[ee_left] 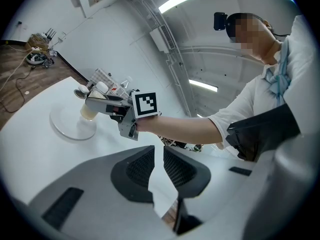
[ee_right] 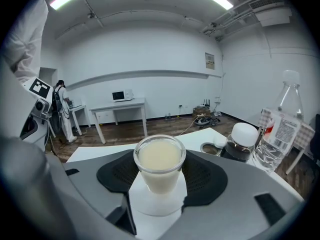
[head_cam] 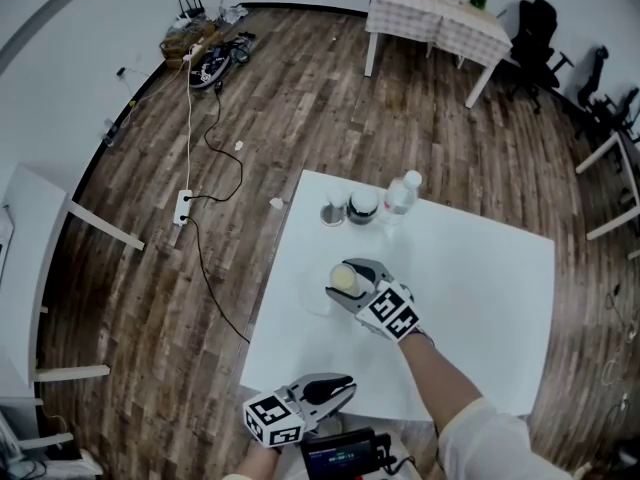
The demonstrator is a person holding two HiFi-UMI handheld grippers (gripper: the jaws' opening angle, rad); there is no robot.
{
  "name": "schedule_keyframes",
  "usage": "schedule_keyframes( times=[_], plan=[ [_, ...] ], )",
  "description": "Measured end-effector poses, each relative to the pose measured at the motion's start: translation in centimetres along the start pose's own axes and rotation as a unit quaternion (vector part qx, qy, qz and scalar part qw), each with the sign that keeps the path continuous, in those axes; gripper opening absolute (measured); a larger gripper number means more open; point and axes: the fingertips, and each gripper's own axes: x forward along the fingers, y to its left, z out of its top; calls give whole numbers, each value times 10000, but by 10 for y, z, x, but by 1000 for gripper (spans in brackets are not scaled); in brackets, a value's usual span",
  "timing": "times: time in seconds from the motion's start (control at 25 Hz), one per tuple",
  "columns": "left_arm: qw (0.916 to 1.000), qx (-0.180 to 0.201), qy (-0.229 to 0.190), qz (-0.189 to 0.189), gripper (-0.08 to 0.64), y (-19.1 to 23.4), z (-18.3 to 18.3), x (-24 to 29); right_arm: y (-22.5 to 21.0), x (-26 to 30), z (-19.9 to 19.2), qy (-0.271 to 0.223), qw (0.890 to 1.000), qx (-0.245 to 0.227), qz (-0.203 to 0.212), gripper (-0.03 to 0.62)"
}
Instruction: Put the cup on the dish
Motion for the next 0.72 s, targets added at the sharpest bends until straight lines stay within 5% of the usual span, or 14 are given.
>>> schedule_keyframes(
  times=[0.72],
  plan=[
    [10000, 22, 88, 28, 46, 9, -7, -12, 13, 36, -15, 148, 9998, -108, 2, 281]
  ],
)
